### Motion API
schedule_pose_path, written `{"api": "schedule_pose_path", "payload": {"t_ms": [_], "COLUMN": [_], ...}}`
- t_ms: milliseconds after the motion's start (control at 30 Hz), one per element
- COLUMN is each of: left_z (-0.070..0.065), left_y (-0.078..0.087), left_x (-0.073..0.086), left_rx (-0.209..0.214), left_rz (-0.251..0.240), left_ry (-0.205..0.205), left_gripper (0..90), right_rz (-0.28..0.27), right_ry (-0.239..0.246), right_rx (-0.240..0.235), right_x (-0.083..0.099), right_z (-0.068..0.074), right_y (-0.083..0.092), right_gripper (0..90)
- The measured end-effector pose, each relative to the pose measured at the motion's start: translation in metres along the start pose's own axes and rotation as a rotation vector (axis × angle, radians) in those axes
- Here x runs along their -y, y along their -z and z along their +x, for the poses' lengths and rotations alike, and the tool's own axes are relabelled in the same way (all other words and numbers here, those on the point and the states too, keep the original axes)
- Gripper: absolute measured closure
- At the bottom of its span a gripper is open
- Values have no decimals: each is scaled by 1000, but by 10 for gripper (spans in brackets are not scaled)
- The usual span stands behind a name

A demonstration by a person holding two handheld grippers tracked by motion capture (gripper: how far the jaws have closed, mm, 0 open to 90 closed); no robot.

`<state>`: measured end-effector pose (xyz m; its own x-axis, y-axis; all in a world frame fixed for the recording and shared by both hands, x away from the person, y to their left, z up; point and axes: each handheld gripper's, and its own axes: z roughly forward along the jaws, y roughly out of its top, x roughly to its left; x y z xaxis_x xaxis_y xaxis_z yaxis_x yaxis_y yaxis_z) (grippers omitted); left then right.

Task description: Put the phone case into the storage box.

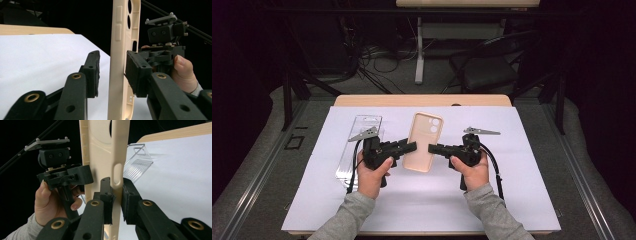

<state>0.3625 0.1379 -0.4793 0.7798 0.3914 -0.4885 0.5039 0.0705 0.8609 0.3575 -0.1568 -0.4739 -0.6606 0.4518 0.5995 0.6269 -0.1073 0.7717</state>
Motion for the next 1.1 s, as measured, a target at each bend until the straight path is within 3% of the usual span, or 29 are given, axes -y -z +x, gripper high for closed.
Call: {"api": "schedule_pose_path", "payload": {"t_ms": [500,1100], "left_z": [1,3], "left_y": [1,1], "left_x": [0,-1], "left_rx": [-35,-83], "left_rz": [8,26], "left_ry": [-2,-37], "left_gripper": [553,503], "right_rz": [0,-1], "right_ry": [23,83], "right_rx": [36,112], "right_x": [-1,-5], "right_z": [-1,-4], "right_y": [2,10], "right_gripper": [809,809]}}
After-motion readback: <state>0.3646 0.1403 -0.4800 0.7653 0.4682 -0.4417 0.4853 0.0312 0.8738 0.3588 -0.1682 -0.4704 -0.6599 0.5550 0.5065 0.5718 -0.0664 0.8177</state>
